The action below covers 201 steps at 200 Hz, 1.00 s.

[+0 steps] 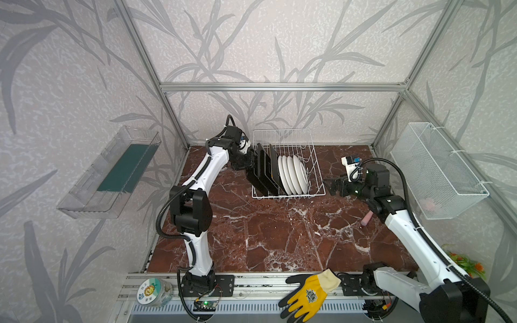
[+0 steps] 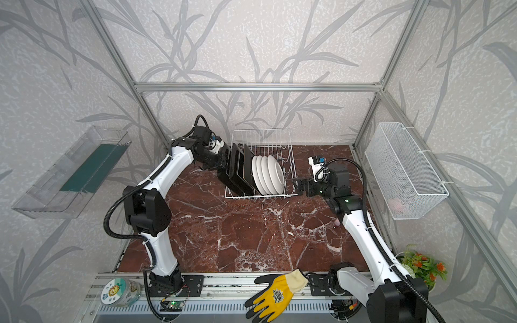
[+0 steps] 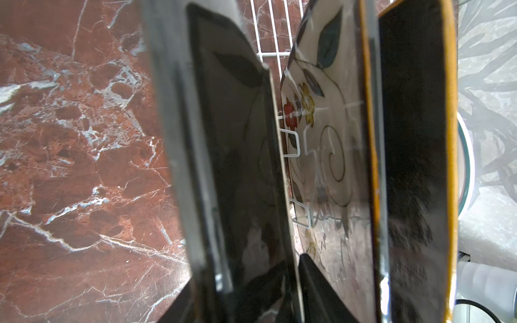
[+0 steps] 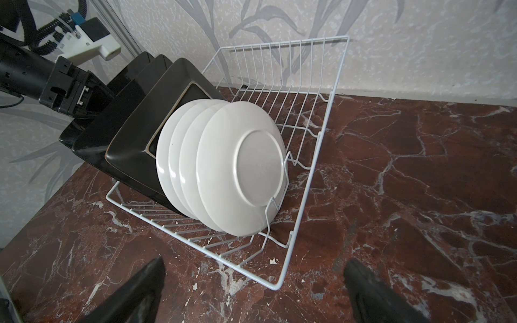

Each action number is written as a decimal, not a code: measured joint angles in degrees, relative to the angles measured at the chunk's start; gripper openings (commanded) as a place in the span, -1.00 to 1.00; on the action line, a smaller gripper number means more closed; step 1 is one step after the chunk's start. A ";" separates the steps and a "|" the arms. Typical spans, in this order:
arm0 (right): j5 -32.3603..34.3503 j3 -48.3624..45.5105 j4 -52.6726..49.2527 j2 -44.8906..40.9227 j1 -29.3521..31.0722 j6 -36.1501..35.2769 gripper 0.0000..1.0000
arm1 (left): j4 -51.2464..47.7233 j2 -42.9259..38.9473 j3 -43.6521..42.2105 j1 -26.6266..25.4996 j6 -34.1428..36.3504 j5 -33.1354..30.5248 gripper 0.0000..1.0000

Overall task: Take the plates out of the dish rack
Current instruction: 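Close the left gripper on the edge of the outermost black square plate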

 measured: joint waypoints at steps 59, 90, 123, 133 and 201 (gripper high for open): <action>0.42 -0.15 0.02 0.00 0.04 0.00 0.98 | -0.63 0.70 0.33 -0.26 -0.52 1.03 -0.21; 0.68 -0.55 0.07 0.00 0.07 0.00 0.98 | -0.81 0.74 0.31 -0.26 -1.53 1.77 -0.27; 0.72 -0.61 0.07 0.00 0.11 0.02 0.98 | -0.70 0.74 0.17 -0.24 -2.54 2.45 -0.37; 0.72 -0.63 0.07 0.00 0.11 0.02 0.98 | -0.68 0.72 0.13 -0.24 -2.82 2.56 -0.37; 0.79 -0.66 0.22 0.00 0.11 0.39 0.98 | 0.26 0.37 -0.57 -0.24 -5.09 3.89 -0.53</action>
